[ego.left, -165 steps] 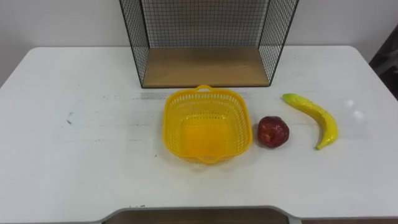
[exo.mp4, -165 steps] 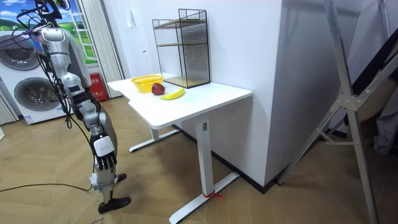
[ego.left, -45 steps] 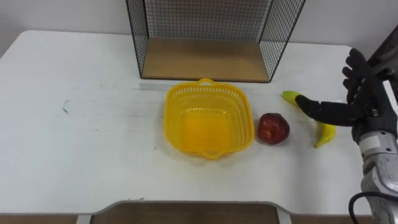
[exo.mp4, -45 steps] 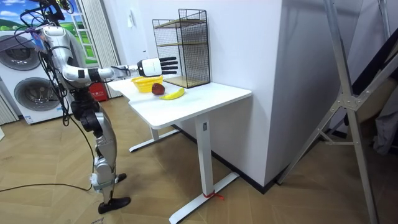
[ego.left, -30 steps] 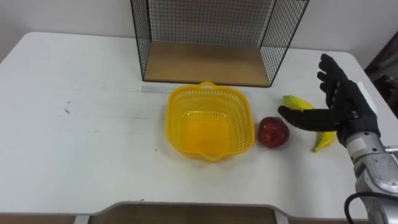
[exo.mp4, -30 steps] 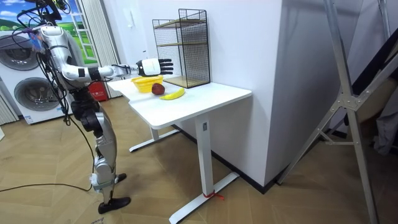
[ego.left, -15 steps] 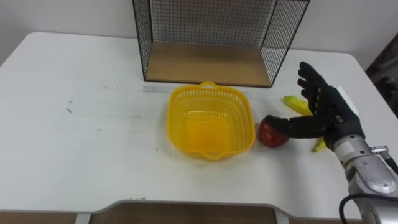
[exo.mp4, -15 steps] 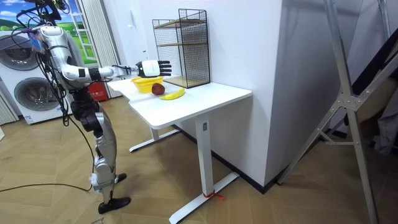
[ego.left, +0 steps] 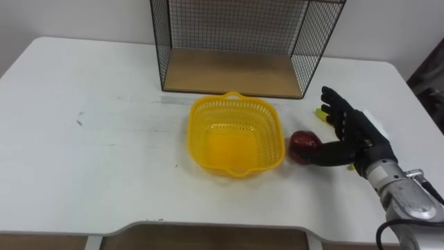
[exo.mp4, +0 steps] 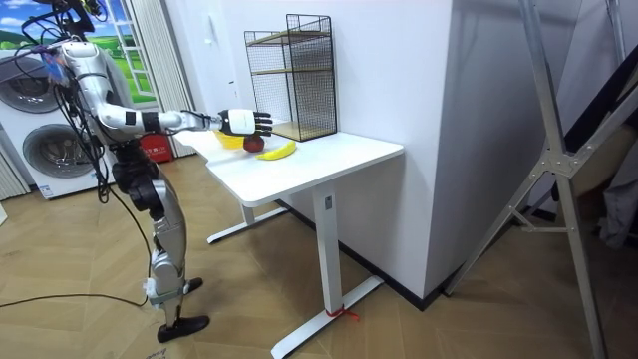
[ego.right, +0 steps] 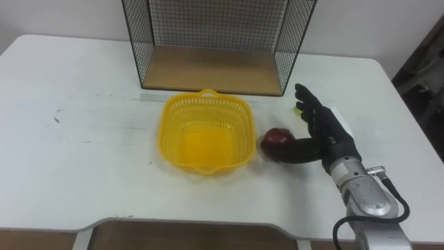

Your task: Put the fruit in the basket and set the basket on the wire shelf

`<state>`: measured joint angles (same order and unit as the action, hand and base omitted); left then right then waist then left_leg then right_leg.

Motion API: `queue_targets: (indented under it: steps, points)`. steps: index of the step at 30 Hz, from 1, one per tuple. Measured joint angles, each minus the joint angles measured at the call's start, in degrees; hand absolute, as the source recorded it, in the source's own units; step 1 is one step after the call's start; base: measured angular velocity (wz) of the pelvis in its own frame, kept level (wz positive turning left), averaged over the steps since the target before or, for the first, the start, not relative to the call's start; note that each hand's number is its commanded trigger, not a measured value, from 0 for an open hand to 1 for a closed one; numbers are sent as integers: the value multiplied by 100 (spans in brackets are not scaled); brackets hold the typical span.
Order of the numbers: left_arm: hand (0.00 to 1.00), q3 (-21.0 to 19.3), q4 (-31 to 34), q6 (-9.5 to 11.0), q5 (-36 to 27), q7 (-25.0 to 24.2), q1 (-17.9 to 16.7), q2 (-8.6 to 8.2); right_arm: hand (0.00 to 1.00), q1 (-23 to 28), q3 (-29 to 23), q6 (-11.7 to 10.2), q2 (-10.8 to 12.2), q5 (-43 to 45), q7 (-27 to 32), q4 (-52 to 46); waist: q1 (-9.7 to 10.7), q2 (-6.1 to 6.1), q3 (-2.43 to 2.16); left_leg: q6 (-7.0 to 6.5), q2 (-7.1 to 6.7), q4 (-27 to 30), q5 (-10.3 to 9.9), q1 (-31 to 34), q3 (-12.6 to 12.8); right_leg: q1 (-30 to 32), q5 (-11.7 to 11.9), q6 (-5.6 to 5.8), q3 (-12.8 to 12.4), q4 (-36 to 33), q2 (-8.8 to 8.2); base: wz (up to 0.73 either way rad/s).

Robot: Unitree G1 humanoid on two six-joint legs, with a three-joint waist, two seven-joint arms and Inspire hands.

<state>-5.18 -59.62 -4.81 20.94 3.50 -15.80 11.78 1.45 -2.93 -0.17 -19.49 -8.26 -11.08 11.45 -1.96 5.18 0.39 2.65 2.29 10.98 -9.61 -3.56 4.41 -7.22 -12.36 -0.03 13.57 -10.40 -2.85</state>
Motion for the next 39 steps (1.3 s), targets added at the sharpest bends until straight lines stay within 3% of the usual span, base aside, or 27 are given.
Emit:
queue_targets:
  steps: [10, 19, 24, 30, 39]
  points:
    - [0, 1, -18, -13, 1, -4, -16, -12, 0, -10, 2, 28, 0, 168, -39, 141, -22, -50, -44, 0, 0, -15, 0, 0, -10, -23, 0, 0, 7, -19, 2, 0]
    - [0, -9, -11, -22, 0, -7, -23, -12, 0, -24, 3, 33, 0, 216, -57, 163, -82, 62, -6, 0, -5, 1, 0, 9, -57, 7, 0, -2, -11, 7, 7, 0]
    - [0, -12, -7, -27, -1, -7, -4, -12, 0, -29, 3, 56, 0, 232, -59, 220, -159, 98, -27, 0, -8, 30, 0, 77, -146, 0, 8, -10, 49, 59, 21, 7]
    - [0, -22, -16, -33, -7, -8, -10, -10, 0, -225, 2, 116, 0, 482, -169, 328, -169, 44, 10, 0, -8, 31, 0, 81, -166, -16, 11, -15, 81, 61, 22, 1]
    - [0, -21, -18, -50, -5, -127, 12, -10, 0, -495, 2, 128, -15, 643, -170, 825, -183, 35, 22, 1, -8, 63, 0, 95, -179, -69, 12, -16, 115, 60, 22, 0]
